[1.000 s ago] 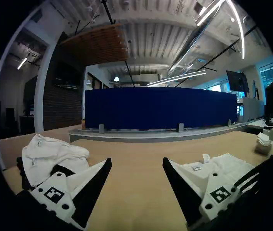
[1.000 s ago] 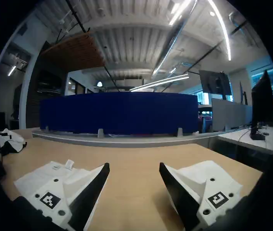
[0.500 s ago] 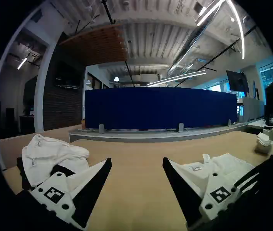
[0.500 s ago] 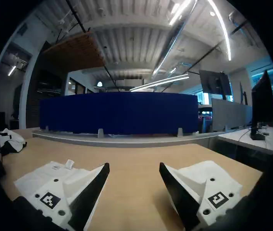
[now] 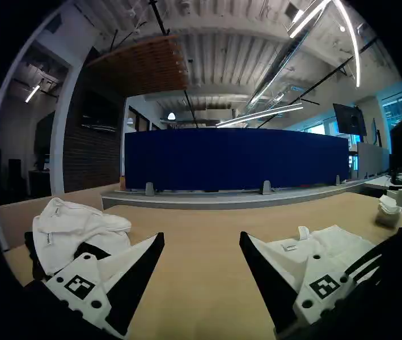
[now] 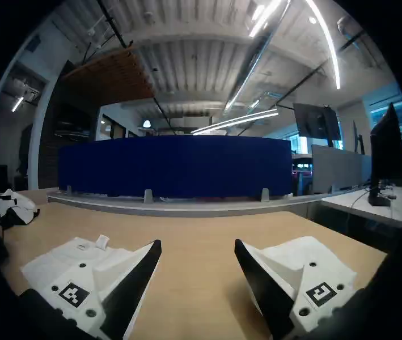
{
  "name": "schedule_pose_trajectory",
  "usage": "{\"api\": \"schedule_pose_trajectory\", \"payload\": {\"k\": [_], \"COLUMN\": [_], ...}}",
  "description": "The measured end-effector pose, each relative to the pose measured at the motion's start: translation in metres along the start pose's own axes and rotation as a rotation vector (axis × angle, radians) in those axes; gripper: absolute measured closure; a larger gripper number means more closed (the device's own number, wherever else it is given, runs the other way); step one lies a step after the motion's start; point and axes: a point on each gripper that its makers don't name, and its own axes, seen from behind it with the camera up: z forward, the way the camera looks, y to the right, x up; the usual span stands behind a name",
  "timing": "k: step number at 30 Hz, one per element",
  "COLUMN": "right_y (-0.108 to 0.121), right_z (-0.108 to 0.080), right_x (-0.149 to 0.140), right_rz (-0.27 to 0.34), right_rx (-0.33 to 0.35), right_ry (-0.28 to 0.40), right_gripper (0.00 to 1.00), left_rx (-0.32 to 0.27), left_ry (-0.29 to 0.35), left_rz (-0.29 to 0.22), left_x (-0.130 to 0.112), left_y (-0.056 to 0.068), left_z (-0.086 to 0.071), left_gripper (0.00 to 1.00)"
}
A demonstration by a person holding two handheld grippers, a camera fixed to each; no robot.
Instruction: Fold towel
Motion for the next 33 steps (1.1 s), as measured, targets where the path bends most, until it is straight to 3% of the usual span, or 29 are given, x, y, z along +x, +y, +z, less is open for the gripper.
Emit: {"api": "schedule_pose_trajectory", "payload": {"k": [9,15,18,21,33], "right_y": [-0.002,0.002,0.000,-0.001,0.001], "right_z": [-0.001,-0.002,-0.004,-0.006,-0.010], "right_x": [0.000,0.002,0.018,0.044,0.165], "right_rz": [0.000,-0.015,-0.024,-0.025,-0.035], "right_rx": [0.007,-0.003,-0.006,-0.006,-0.026], "right_ry": [0.000,-0.006,-0.001,0.014,0.019], "right_gripper": [0.00,0.00,0.00,0.00,0.00], "left_rx": [-0.011,-0.007,-0.013,-0.024,-0.036], "left_ry": [0.000,0.011,0.045,0.032,-0.013], "left_rz": [0.001,0.000,-0.018,-0.031,0.003], "left_x": [-0.001,0.010,0.030,0.047,0.150], "left_y": [0.003,-0.003,0.000,0.003,0.011], "left_z": [0.000,0.005,0.006,0.007,-0.001], "left_gripper": [0.01,0.01,0.01,0.01,0.01]}}
